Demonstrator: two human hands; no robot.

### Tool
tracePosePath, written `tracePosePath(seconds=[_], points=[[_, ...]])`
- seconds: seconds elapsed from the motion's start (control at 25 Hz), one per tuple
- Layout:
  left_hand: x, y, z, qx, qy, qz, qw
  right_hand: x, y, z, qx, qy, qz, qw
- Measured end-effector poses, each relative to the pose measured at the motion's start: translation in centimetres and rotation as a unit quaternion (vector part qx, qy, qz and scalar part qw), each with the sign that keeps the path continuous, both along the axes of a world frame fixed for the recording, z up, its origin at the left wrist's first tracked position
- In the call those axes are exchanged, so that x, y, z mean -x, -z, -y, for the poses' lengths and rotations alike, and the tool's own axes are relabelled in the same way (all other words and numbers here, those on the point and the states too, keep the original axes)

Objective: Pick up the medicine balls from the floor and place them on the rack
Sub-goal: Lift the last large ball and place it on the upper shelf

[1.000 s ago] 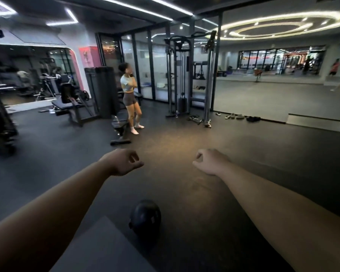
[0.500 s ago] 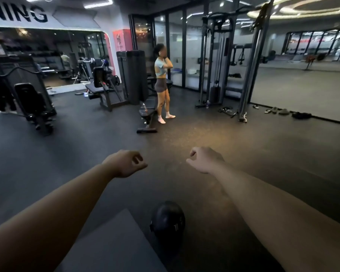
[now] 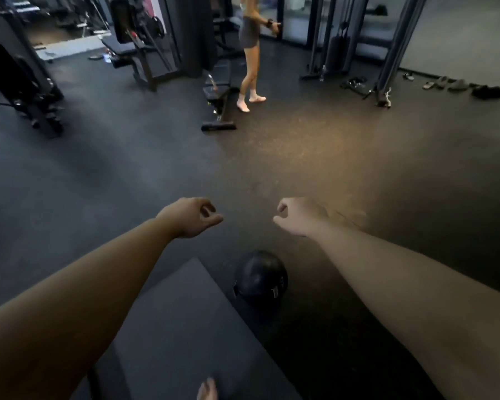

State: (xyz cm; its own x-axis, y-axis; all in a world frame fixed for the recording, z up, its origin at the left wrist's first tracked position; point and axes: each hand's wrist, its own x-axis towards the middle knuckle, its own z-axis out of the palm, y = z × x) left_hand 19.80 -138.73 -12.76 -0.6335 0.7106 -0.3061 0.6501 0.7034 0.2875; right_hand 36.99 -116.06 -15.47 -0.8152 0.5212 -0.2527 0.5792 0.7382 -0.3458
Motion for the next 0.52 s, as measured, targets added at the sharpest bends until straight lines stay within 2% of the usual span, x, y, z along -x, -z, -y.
tracePosePath(seconds=[0.36,0.52], points=[[15.8,13.9,-6.2,0.062,0.073,0.105,0.990,10.8,12.5,-3.3,0.042,0.092,0.109,0.989],[19.0,22.7,-8.7,0.080,0.080,0.146,0.983,14.0,20.9,-4.7,0.097,0.132,0.144,0.976]])
